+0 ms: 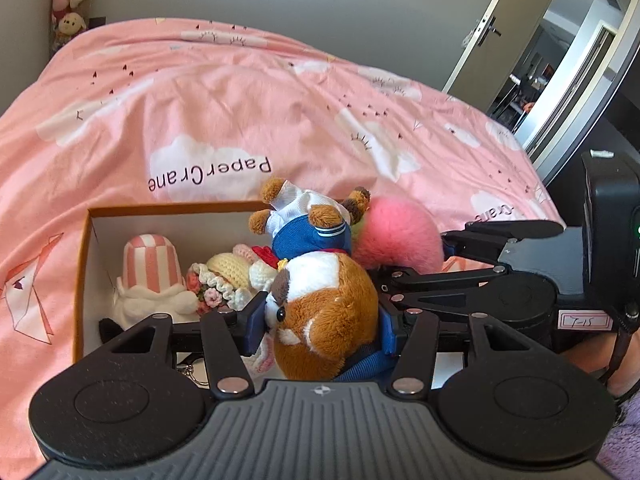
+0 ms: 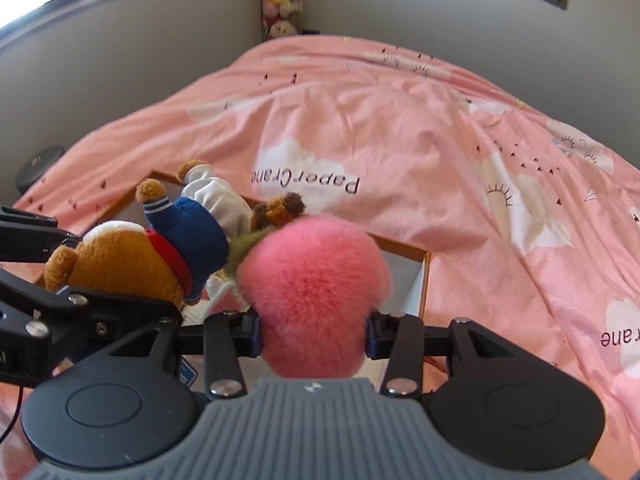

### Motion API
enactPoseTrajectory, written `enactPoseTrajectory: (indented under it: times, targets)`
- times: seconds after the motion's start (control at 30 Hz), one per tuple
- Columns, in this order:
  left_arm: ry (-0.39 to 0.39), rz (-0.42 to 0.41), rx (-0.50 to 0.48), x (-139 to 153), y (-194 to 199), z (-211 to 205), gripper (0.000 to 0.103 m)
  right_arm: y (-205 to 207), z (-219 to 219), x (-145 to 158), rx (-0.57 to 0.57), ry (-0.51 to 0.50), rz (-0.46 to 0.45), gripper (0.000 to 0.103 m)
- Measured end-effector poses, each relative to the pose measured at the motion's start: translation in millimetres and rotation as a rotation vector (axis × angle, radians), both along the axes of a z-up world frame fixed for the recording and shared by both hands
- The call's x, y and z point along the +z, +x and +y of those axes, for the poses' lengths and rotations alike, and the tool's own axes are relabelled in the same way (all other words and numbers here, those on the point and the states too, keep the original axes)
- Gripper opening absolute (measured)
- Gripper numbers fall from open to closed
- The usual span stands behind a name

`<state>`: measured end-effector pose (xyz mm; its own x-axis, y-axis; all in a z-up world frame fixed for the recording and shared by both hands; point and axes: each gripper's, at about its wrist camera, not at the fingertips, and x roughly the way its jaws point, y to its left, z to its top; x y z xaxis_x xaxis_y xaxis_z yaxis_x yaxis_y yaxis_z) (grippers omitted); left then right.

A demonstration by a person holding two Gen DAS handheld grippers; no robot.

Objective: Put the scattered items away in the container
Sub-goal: 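Carry both toys into the shoebox and open the right tool on the pompom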

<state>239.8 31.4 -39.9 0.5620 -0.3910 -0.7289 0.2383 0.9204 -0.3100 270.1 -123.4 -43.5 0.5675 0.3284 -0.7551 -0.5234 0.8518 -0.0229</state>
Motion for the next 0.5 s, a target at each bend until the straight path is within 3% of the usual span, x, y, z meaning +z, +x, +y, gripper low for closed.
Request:
enactPoseTrajectory:
  times: [0.3, 0.5]
  targets:
    - [0.031, 0.059, -0.028, -26.6, 27.9, -6.3, 0.062, 23.5, 17.4, -29.6, 0.081, -0.186, 0.002, 0.048]
    - [0.023, 0.088, -0.035, -39.3, 40.7, -11.0, 0.062, 32.8, 14.6, -37.6, 0.094, -0.227, -0.004, 0.051]
